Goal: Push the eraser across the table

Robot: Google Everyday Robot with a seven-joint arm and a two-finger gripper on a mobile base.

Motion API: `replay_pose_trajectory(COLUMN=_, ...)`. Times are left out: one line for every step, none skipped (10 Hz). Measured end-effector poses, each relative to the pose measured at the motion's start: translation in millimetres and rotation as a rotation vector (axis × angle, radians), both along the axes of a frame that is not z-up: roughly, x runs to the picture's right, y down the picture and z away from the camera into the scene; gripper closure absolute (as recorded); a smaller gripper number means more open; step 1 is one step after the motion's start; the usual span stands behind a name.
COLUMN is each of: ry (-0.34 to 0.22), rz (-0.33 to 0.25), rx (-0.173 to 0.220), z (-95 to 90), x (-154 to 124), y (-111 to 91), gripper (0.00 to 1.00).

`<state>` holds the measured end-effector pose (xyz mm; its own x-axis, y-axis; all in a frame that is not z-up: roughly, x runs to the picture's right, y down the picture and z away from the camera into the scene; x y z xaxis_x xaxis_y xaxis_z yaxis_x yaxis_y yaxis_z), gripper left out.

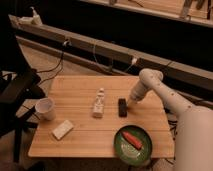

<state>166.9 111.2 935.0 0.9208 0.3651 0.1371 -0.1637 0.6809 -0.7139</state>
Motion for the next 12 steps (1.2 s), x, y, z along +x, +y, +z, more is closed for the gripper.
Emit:
replay_pose_trajectory(ry=0.003, rz=0.005, rx=-0.001, z=-1.9, x=3.8, y=0.8, gripper=0.87)
replay_pose_trajectory(ry=-0.006, rz=0.008, rx=-0.001, z=-0.6, x=4.8, y=0.3, gripper=0.96)
replay_pose_trajectory(ry=-0.024, rz=0.001, rx=-0.001, z=0.1, x=-0.2, y=-0.8, gripper=1.00)
replay_pose_trajectory(ry=-0.043, rz=-0.009, rx=-0.001, z=-0.2, x=-10.6, y=-1.4, gripper=1.00)
replay_pose_trajectory(ry=-0.062, rz=-0.021, rx=0.000, z=-2.5, x=-21.9, y=-2.1, gripper=1.00)
replay_pose_trajectory(ry=-0.085, rz=-0.037, rx=-0.001, z=-4.4, x=-37.6, y=-1.7, gripper=1.00)
replay_pose_trajectory(ry=-0.115, rz=-0.064, rx=-0.001, z=-7.1, x=-59.3, y=-1.5, gripper=1.00)
replay_pose_trajectory(ry=-0.141, rz=-0.088, rx=-0.003, z=-9.9, x=-75.3, y=0.5, gripper=1.00)
replay_pose_trajectory(ry=-0.161, rz=-0.109, rx=-0.009, z=-13.4, x=-86.1, y=3.3, gripper=1.00)
replay_pose_trajectory(ry=-0.180, rz=-0.129, rx=-0.014, z=-17.5, x=-93.6, y=6.6, gripper=1.00)
replay_pose_trajectory(ry=-0.193, rz=-0.144, rx=-0.019, z=-20.6, x=-98.2, y=9.2, gripper=1.00)
replay_pose_trajectory(ry=-0.218, rz=-0.168, rx=-0.028, z=-26.2, x=-107.7, y=14.6, gripper=1.00)
